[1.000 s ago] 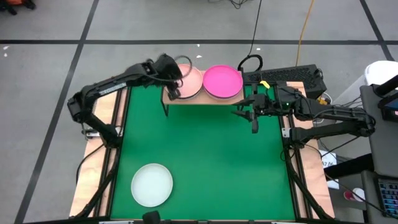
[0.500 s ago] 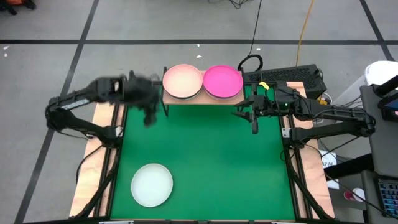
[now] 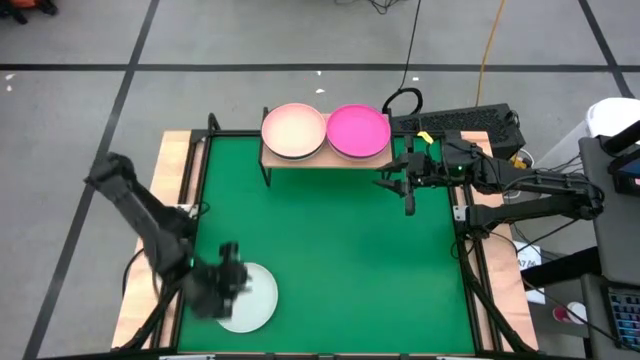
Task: Place and stack plates onto a shelf
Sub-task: Stack the white plate on the light orange plate on the shelf
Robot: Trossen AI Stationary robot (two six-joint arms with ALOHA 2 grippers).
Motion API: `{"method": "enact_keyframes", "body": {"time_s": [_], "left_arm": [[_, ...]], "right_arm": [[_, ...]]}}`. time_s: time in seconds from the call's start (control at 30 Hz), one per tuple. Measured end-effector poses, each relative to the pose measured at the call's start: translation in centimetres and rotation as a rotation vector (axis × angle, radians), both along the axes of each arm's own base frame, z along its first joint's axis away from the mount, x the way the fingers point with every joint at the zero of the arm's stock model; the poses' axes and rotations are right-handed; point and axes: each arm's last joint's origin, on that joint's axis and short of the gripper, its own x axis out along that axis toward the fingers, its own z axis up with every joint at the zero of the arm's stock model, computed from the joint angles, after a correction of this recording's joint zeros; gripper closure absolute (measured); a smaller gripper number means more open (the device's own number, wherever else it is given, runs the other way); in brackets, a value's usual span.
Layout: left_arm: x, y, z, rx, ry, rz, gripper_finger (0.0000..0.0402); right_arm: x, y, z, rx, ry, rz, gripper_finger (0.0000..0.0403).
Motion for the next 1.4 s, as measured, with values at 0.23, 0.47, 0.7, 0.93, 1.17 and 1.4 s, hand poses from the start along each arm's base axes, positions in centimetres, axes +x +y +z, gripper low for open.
{"method": "enact_keyframes", "body": {"time_s": [0.23,0.47,0.7,0.93,1.17,1.4], "left_arm": [[1.7,-7.0,-5.0,0.073,-0.033,-0.133,0.0275],[4.0,-9.1,-8.0,0.024,0.068,-0.135,0.0275],[4.2,-9.5,-9.5,-0.062,0.156,-0.013,0.0275],[3.7,-9.7,-11.6,-0.078,0.275,0.108,0.0275],[3.0,-8.7,-12.5,-0.062,0.446,0.262,0.0283],[2.9,-8.3,-11.1,-0.079,0.438,0.227,0.0385]], "right_arm": [[0.0,0.0,0.0,0.025,-0.001,-0.007,0.0282],[0.1,0.0,-0.3,0.063,0.000,-0.012,0.0282],[0.2,0.0,-2.7,0.075,0.086,-0.014,0.0282],[0.2,0.0,-4.8,0.131,0.144,-0.028,0.0282],[0.2,0.0,-5.1,0.130,0.149,-0.028,0.0282],[0.4,0.0,-4.6,0.118,0.098,-0.023,0.0282]]}}
